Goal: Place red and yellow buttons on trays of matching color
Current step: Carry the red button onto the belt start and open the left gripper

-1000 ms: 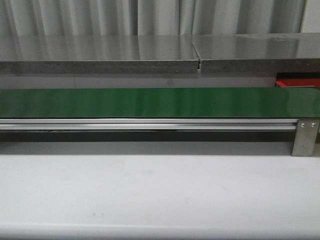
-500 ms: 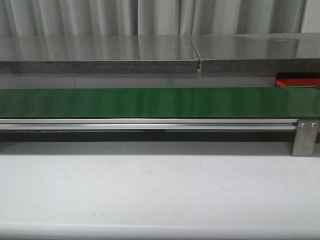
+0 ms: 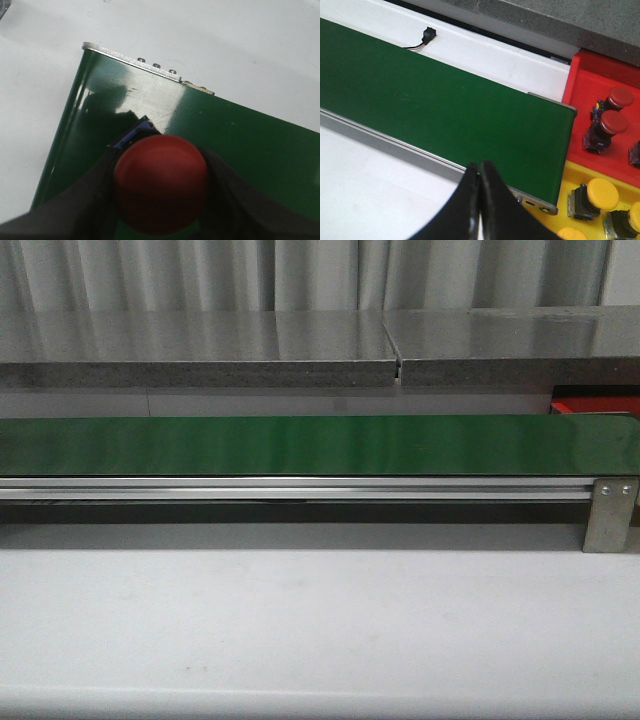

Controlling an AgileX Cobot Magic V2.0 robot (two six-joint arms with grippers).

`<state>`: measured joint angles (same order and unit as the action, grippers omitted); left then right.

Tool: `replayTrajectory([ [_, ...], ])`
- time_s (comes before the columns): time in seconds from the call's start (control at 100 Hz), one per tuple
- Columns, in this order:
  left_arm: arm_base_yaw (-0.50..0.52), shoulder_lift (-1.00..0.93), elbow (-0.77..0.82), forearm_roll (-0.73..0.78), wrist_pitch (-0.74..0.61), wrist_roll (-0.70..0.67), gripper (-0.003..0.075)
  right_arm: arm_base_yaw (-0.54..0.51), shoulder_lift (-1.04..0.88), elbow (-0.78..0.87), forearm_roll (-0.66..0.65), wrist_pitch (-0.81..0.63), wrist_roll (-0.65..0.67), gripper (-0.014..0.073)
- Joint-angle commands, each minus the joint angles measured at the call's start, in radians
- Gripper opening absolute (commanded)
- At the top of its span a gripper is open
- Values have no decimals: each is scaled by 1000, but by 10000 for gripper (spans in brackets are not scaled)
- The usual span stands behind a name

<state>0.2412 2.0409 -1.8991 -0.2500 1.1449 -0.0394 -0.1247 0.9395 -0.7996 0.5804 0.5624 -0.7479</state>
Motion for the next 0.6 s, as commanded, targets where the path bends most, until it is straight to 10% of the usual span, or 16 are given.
replayTrajectory([
  [0.0, -5, -45, -7, -24, -38, 12, -20, 3, -16, -22, 17, -47, -3, -109],
  [0.46, -5, -45, 77, -25, -76, 55, -15, 3, -16, -22, 17, -47, -3, -109],
  [0.59, -5, -45, 77, -25, -76, 66, 141, 3, -16, -22, 17, -47, -3, -109],
])
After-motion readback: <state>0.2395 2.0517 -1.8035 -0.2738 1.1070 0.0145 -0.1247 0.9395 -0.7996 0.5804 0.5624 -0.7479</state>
